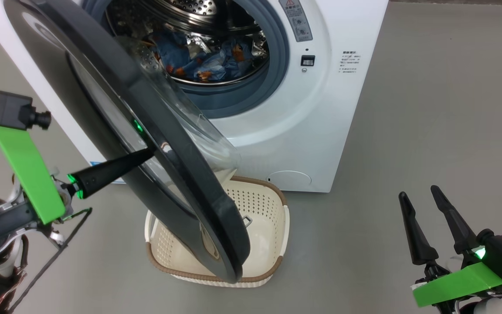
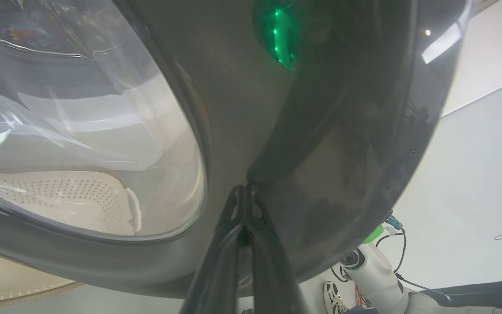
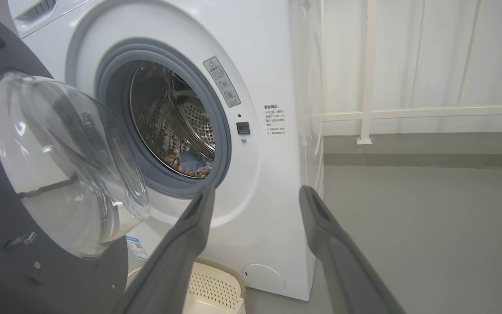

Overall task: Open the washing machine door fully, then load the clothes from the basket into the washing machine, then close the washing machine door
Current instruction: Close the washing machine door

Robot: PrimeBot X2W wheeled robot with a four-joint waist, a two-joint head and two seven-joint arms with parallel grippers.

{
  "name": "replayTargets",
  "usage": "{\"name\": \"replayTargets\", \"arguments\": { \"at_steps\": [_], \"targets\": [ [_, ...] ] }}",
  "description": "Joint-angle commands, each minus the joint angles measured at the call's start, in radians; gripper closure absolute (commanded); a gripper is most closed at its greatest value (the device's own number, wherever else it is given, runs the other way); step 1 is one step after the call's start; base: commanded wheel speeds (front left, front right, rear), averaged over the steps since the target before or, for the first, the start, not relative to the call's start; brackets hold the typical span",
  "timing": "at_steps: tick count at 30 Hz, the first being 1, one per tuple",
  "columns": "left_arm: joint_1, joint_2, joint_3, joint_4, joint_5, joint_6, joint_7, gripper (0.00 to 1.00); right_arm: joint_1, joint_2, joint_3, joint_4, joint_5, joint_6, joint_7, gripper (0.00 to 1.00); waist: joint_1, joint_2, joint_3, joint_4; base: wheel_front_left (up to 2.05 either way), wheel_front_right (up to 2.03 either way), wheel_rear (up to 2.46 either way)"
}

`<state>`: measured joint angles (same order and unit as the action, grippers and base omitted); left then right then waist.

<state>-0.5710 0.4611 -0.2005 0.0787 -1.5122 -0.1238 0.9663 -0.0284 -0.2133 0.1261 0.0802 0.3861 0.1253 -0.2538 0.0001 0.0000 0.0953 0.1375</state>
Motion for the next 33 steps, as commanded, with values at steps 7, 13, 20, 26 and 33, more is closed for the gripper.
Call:
{"name": "replayTargets", "arguments": {
  "at_steps": [7,13,20,26,33],
  "targets": [
    [-0.004,0.056,0.055,-0.022,-0.007,-0.007,-0.038,1.0,-0.023,-0.001,0.016,-0.024,-0.003,0.005,-0.008,0.0,-0.0001,0.0,-0.015,0.03,0.0,0.0,0.0],
    [0.078,0.06,0.09,-0.019,-0.021,-0.007,-0.088,1.0,-0.011,0.003,0.019,-0.021,-0.002,0.005,-0.008,0.0,-0.0001,0.0,-0.038,0.049,0.0,0.0,0.0],
    [0.202,0.056,0.121,-0.009,0.006,-0.007,-0.185,0.0,0.012,0.006,0.02,-0.019,0.001,0.005,-0.008,0.0,-0.0001,0.0,-0.061,0.062,0.0,0.0,0.0],
    [0.259,0.045,0.127,0.015,0.073,-0.007,-0.313,0.0,0.017,0.005,0.022,-0.018,0.001,0.005,-0.008,0.0,-0.0001,0.0,-0.071,0.068,0.0,0.0,0.0],
    [0.333,0.02,0.115,0.069,0.157,-0.007,-0.541,0.0,0.03,0.008,0.025,-0.014,0.004,0.005,-0.008,0.0,-0.0001,0.0,-0.088,0.078,0.0,0.0,0.0]
  ]
}}
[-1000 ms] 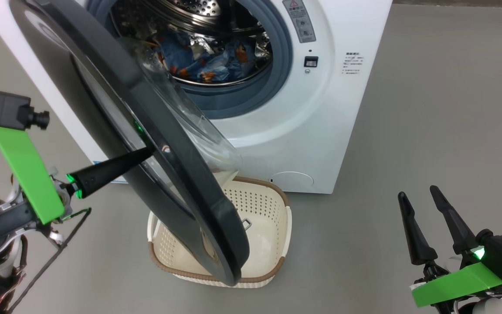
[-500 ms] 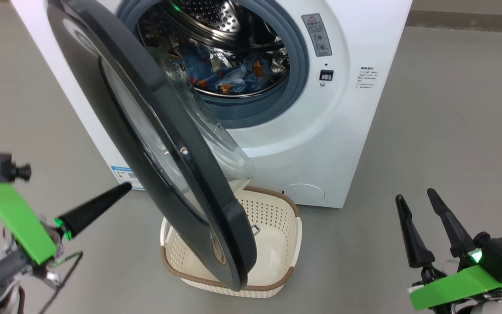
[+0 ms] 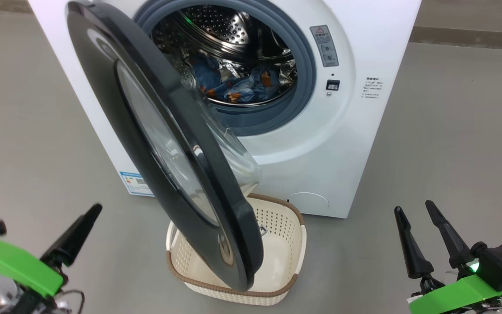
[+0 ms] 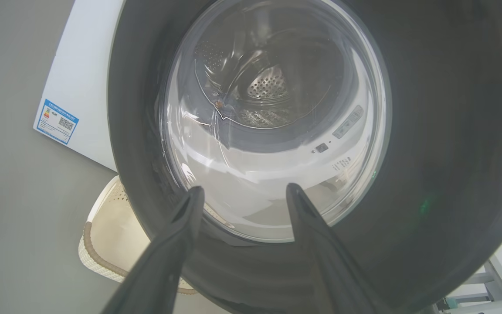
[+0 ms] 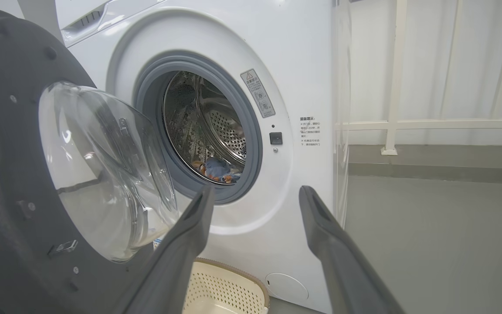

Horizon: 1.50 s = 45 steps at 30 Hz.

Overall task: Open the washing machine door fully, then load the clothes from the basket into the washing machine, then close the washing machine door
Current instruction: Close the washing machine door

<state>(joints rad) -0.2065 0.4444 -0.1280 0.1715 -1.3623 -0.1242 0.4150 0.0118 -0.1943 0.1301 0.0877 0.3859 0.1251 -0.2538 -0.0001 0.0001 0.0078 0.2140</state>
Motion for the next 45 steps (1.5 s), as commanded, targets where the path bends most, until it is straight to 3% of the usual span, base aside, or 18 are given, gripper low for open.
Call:
{"name": "replayTargets", "arguments": {
  "at_steps": [1,14,23,28,33,38,45],
  "targets": [
    [-0.016,0.03,0.035,0.001,0.01,-0.007,-0.037,0.0,-0.006,-0.011,0.021,-0.021,0.005,0.006,-0.008,0.0,0.0001,-0.0001,-0.004,0.005,0.0,0.0,0.0],
    [0.056,0.025,-0.051,0.077,0.026,-0.007,-0.309,0.0,0.007,-0.007,0.016,-0.01,0.006,0.006,-0.008,0.0,0.0001,-0.0001,-0.01,0.028,0.0,0.0,0.0],
    [0.076,0.064,-0.195,0.146,0.19,-0.007,-0.609,0.0,0.004,-0.004,0.014,-0.005,0.007,0.006,-0.008,0.0,0.0001,-0.0001,-0.012,0.039,0.0,0.0,0.0],
    [0.061,0.064,-0.239,0.213,0.33,-0.007,-0.674,0.0,0.004,-0.003,0.012,-0.005,0.007,0.006,-0.008,0.0,0.0001,-0.0001,-0.013,0.046,0.0,0.0,0.0],
    [0.054,0.029,-0.149,0.222,0.55,-0.006,-0.676,0.0,0.003,-0.003,0.008,-0.006,0.006,0.006,-0.008,0.0,0.0001,-0.0001,-0.011,0.053,0.0,0.0,0.0],
    [0.089,-0.056,-0.021,0.179,0.824,-0.002,-0.677,0.0,0.001,-0.005,0.007,-0.006,0.006,0.006,-0.008,0.0,0.0001,-0.0001,-0.011,0.058,0.0,0.0,0.0],
    [0.131,-0.143,0.086,0.115,1.038,-0.005,-0.677,0.0,-0.003,-0.008,0.012,-0.005,0.007,0.006,-0.008,0.0,0.0001,-0.0001,-0.009,0.057,0.0,0.0,0.0]
  ]
}}
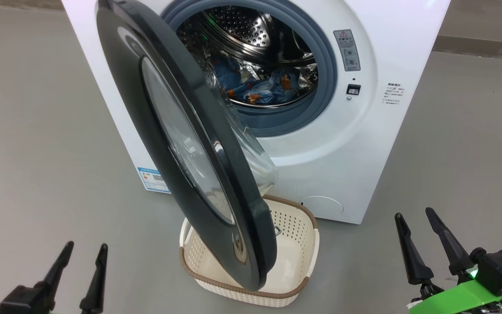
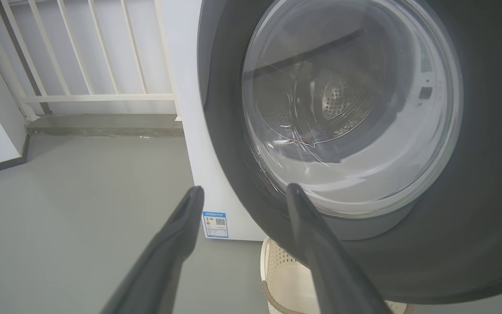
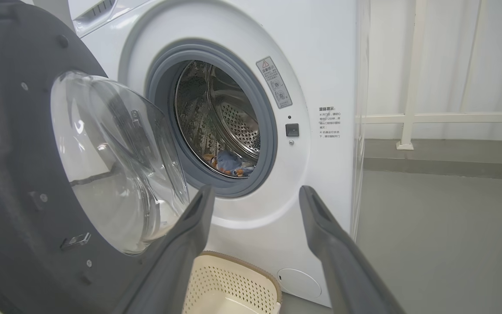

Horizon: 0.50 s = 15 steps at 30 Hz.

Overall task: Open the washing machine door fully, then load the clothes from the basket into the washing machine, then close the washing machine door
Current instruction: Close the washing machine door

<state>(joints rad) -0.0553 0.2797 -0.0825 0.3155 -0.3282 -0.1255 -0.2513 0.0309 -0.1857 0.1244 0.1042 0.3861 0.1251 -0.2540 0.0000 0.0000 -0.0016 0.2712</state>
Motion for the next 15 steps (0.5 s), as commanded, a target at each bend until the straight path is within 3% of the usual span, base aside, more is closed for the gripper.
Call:
{"name": "replayTargets", "arguments": {
  "at_steps": [1,7,15],
  "targets": [
    [-0.016,0.012,0.051,-0.032,0.018,-0.004,-0.01,0.0,-0.023,-0.016,0.018,-0.022,0.007,0.006,-0.008,0.0,0.0,0.0,0.0,-0.001,0.0,0.0,0.0],
    [0.006,-0.019,0.076,-0.026,0.048,-0.005,-0.01,0.0,-0.024,-0.015,0.02,-0.021,0.007,0.006,-0.008,0.0,0.0,0.0,0.001,-0.006,0.0,0.0,0.0],
    [0.011,-0.019,0.08,-0.025,0.048,-0.005,-0.01,0.0,-0.025,-0.015,0.015,-0.022,0.006,0.006,-0.008,0.0,0.0,0.0,0.001,-0.007,0.0,0.0,0.0]
  ]
}}
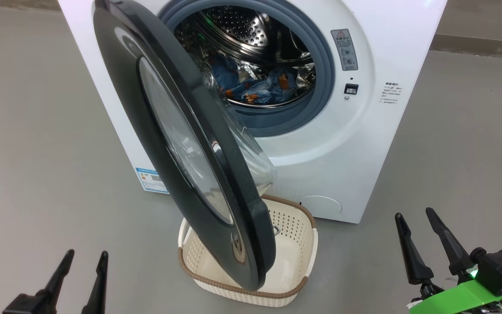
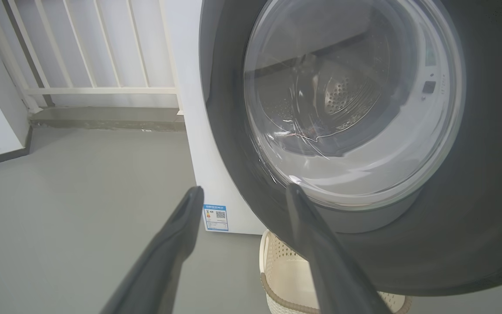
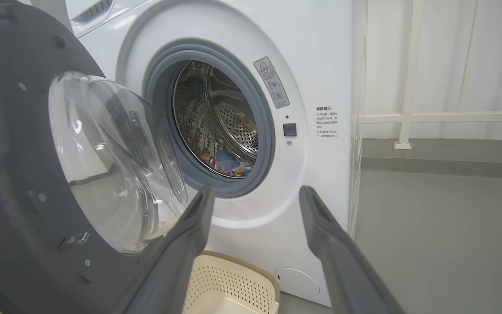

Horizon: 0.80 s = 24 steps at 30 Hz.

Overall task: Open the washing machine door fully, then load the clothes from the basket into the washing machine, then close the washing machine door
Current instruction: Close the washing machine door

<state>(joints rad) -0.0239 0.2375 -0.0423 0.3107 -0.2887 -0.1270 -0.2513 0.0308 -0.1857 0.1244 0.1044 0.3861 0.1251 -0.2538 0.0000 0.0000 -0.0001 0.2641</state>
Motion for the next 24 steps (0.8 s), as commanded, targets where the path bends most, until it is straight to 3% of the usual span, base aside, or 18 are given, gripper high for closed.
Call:
{"name": "replayTargets", "arguments": {
  "at_steps": [1,24],
  "targets": [
    [-0.02,0.023,0.04,-0.021,0.009,-0.003,-0.01,0.0,-0.025,-0.016,0.015,-0.022,0.006,0.006,-0.008,0.0,0.0,0.0,0.0,0.0,0.0,0.0,0.0],
    [-0.024,0.05,0.012,-0.043,-0.005,-0.004,-0.01,0.0,-0.027,-0.012,0.003,-0.028,0.005,0.006,-0.008,0.0,0.0,0.0,0.013,-0.097,0.0,0.0,0.0]
  ]
}}
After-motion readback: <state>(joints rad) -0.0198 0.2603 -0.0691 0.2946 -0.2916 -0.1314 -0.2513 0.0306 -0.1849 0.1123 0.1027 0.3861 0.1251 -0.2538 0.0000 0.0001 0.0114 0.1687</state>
